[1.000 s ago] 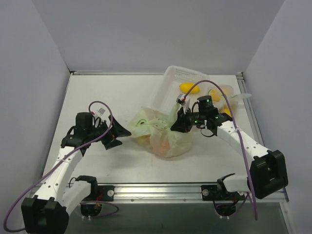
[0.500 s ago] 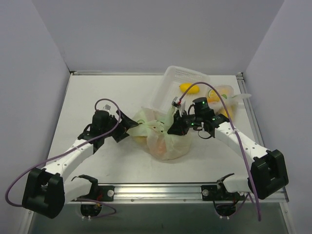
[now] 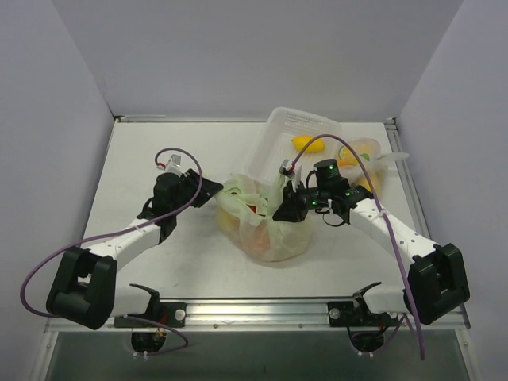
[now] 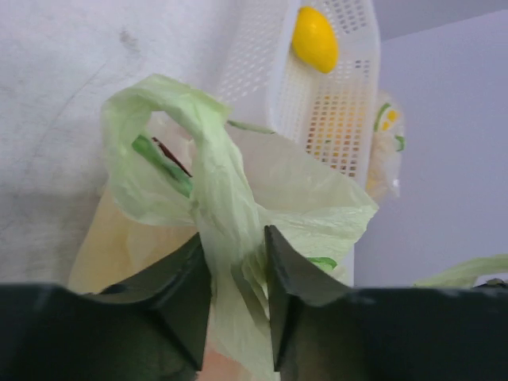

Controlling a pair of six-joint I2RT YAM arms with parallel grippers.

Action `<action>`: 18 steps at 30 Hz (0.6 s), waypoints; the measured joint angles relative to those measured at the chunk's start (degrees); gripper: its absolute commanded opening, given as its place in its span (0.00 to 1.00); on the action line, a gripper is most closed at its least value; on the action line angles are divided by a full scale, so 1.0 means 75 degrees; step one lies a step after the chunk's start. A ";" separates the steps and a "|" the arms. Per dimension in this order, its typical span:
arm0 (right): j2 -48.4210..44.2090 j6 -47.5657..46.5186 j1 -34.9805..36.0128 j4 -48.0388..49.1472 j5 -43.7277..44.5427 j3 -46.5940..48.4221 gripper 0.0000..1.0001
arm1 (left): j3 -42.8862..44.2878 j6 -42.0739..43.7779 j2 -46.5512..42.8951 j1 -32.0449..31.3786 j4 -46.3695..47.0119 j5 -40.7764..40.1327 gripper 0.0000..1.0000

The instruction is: Place the fake fruits into the plastic bag and tie a complex knot

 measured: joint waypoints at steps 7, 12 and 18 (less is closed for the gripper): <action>0.0000 -0.0163 -0.0009 -0.0184 0.0006 0.0003 0.00 | -0.0041 0.1513 -0.0076 0.0143 0.1215 0.1781 0.00; 0.0000 -0.0428 -0.0117 -0.0772 0.0017 0.0216 0.00 | -0.0119 0.3462 -0.0962 0.0466 0.1349 0.4211 0.00; 0.0076 -0.1064 -0.0367 -0.1958 0.0058 0.1271 0.00 | 0.1105 0.8087 -0.1955 0.0597 -0.2084 0.6543 0.00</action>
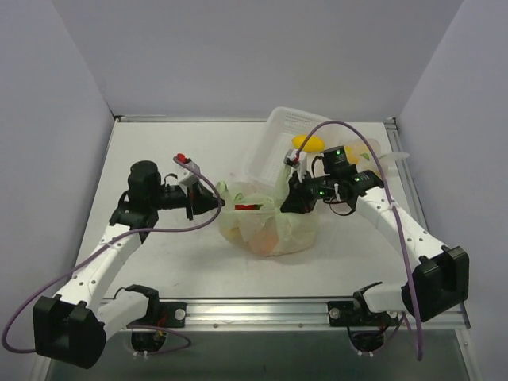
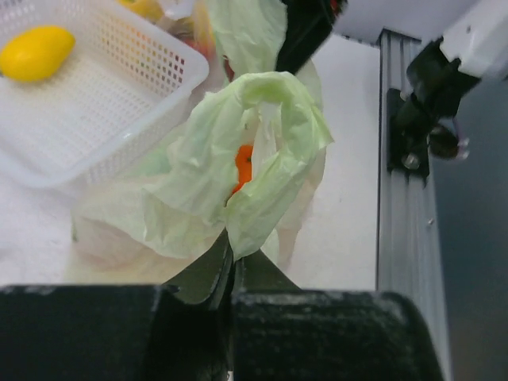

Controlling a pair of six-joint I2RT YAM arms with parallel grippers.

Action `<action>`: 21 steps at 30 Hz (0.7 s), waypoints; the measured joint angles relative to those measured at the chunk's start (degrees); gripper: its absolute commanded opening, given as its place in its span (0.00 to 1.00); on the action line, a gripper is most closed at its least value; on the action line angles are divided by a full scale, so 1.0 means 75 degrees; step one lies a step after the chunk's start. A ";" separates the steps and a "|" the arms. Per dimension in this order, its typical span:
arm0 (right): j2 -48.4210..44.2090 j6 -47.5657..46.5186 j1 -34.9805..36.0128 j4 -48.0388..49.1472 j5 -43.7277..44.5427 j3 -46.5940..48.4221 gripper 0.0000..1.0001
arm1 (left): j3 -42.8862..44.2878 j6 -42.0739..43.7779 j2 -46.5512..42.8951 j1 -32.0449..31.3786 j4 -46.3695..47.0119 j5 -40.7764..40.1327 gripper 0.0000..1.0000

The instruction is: Place the fake fruits into the plastic bag and tie a complex knot

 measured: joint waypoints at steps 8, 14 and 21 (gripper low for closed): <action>0.1023 -0.0697 0.0679 -0.1244 0.0163 0.1413 0.00 | 0.2200 0.6336 0.1055 -0.0819 -0.5555 0.0417 0.00; 0.1772 -0.0976 0.1370 -0.1635 0.0303 0.1562 0.00 | 0.2506 0.7259 0.1716 -0.1480 -0.6548 0.0525 0.00; 0.1728 -0.1274 0.1399 -0.1775 0.0475 0.1574 0.49 | 0.2212 0.5062 0.1641 -0.1985 -0.4514 0.0557 0.00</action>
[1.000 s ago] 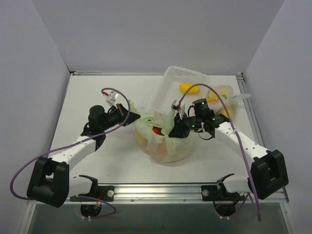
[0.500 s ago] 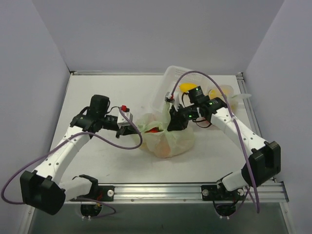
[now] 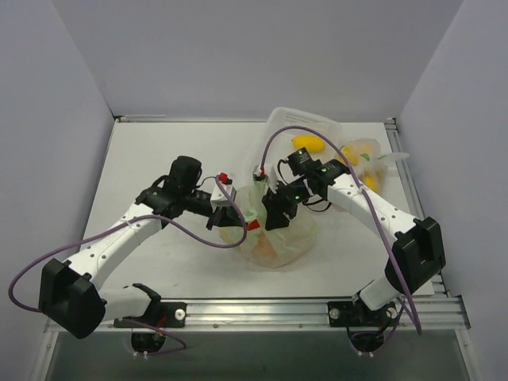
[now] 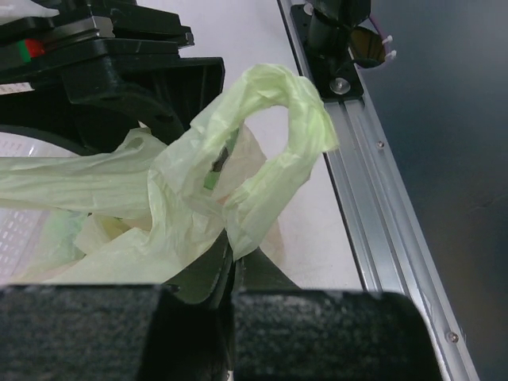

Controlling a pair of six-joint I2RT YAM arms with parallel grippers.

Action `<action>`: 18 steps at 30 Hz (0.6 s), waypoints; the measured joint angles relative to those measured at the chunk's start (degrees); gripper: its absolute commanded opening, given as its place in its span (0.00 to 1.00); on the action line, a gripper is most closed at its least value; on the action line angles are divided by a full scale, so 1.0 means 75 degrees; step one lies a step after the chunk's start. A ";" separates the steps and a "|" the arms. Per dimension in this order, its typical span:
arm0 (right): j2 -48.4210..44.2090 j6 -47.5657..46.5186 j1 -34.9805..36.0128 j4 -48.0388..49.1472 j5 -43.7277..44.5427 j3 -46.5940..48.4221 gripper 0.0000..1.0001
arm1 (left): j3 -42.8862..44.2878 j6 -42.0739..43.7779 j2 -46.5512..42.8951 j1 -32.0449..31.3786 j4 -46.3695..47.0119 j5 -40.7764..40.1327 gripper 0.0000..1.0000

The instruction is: Place the fake fruits into the plastic bag and tie a complex knot

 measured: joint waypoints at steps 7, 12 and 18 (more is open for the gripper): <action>-0.0764 0.0128 -0.0391 0.0006 0.0111 -0.0093 0.64 | -0.0519 -0.2014 -0.0169 -0.0478 0.2174 -0.0236 0.00; -0.1676 0.0294 -0.0819 0.0379 0.0058 -0.0746 0.39 | -0.0772 -0.2873 -0.0166 -0.0641 0.3165 -0.0242 0.00; -0.1661 0.0685 -0.0825 0.0866 -0.0143 -0.1093 0.04 | -0.0758 -0.3465 0.0076 -0.1040 0.3920 -0.0111 0.00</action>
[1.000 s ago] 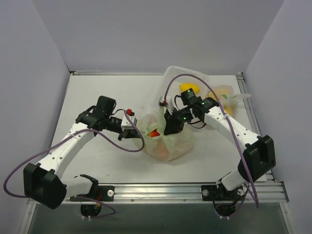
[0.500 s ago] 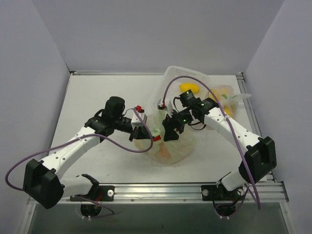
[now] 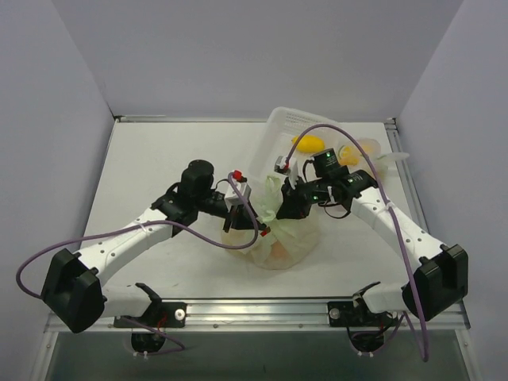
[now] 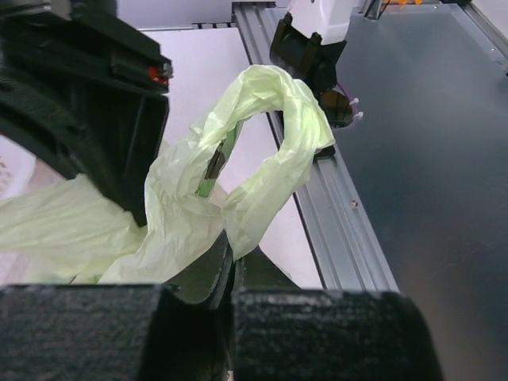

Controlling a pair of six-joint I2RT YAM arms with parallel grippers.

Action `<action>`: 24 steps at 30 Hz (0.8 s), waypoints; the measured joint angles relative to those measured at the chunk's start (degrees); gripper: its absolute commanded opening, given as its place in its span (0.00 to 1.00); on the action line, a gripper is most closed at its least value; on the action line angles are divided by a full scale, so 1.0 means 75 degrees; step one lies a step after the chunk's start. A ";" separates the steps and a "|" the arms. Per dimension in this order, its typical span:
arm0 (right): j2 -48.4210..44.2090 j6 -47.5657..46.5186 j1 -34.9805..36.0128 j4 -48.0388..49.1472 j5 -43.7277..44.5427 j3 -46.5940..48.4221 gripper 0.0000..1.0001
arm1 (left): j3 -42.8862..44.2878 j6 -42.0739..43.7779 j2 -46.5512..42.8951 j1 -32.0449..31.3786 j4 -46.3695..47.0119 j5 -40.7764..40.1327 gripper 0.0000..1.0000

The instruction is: Place the fake fruits into the plastic bag and tie a complex knot

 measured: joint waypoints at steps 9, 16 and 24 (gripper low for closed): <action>-0.0114 0.0233 -0.0009 0.0653 -0.0761 -0.0245 0.42 | -0.0003 -0.1926 0.0784 -0.0038 0.1396 -0.0099 0.00; -0.0434 -0.0347 0.0038 0.0519 -0.1122 -0.0469 0.51 | -0.0003 -0.2605 0.1046 -0.0003 0.1938 -0.0122 0.00; -0.0356 -0.0530 0.0143 0.0510 -0.1218 -0.0466 0.35 | 0.0157 -0.2541 0.1294 -0.0003 0.1766 0.0000 0.00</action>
